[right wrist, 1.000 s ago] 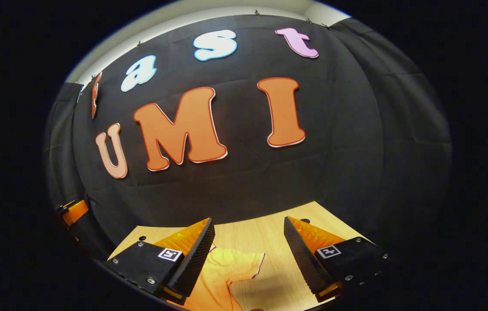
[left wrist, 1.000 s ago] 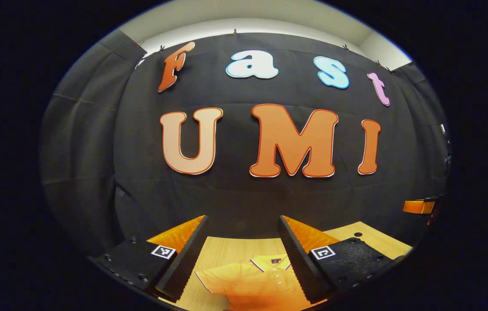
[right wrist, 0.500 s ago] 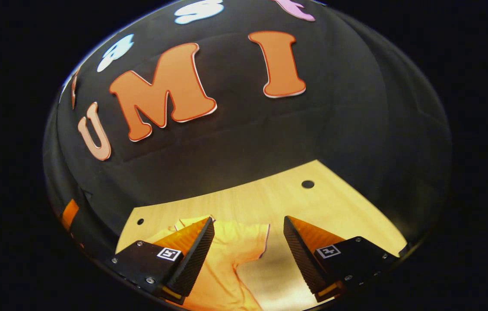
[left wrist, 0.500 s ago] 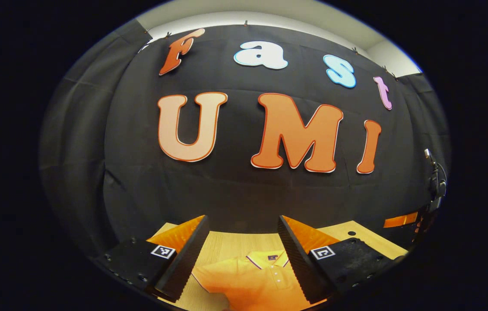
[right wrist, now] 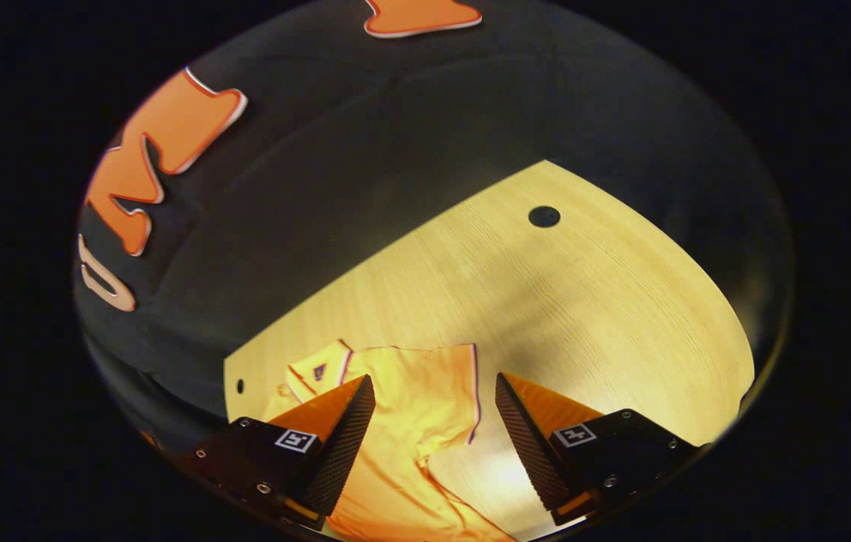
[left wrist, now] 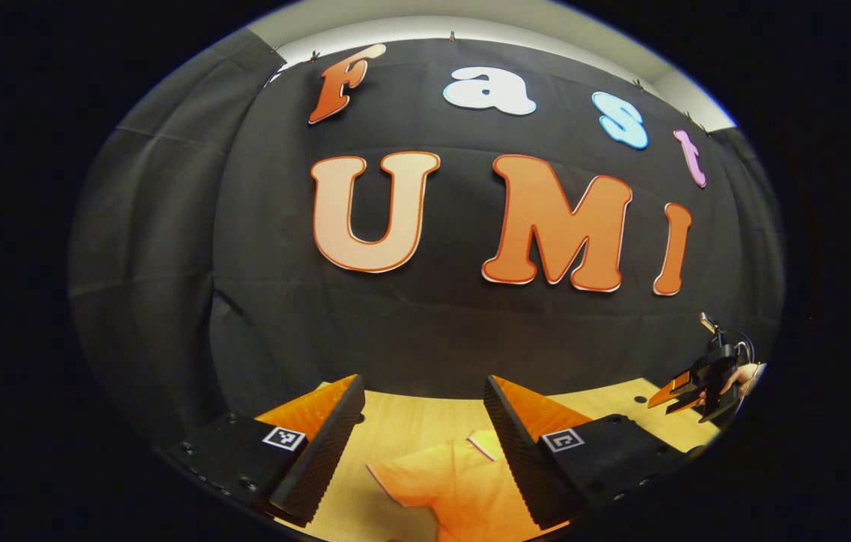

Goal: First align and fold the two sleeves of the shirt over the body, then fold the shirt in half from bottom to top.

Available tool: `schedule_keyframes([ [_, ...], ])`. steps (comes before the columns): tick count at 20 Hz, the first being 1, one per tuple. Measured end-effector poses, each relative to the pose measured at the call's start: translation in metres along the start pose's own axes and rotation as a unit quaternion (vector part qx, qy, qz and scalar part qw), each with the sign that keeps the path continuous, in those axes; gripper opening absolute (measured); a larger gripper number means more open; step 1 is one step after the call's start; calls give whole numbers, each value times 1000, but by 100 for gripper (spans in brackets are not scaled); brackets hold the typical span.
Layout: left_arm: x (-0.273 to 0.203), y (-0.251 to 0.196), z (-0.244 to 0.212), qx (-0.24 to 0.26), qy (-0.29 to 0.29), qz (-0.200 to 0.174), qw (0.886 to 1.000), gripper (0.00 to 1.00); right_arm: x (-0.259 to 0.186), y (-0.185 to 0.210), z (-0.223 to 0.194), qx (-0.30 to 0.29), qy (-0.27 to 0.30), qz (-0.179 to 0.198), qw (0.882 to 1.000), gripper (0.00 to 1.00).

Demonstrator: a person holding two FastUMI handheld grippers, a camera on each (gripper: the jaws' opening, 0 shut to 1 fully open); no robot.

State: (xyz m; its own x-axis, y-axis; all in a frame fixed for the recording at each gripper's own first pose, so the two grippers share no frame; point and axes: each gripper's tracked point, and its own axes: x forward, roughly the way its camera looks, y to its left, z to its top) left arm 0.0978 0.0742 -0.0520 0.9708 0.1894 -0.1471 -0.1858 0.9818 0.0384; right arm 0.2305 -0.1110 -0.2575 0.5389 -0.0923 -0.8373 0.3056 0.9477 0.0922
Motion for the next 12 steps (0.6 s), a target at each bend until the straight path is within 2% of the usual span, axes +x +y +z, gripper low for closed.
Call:
schedule_keyframes([
  [5,5,7,-14,1,18,4,1000,98,53,-14,-28,2,92,-43,995,98],
  [8,8,13,-28,-1,33,11,999,98,75,-26,-40,-7,118,-69,991,98],
  [12,8,23,-44,-20,53,19,998,97,88,-24,-62,-37,150,-85,984,98],
])
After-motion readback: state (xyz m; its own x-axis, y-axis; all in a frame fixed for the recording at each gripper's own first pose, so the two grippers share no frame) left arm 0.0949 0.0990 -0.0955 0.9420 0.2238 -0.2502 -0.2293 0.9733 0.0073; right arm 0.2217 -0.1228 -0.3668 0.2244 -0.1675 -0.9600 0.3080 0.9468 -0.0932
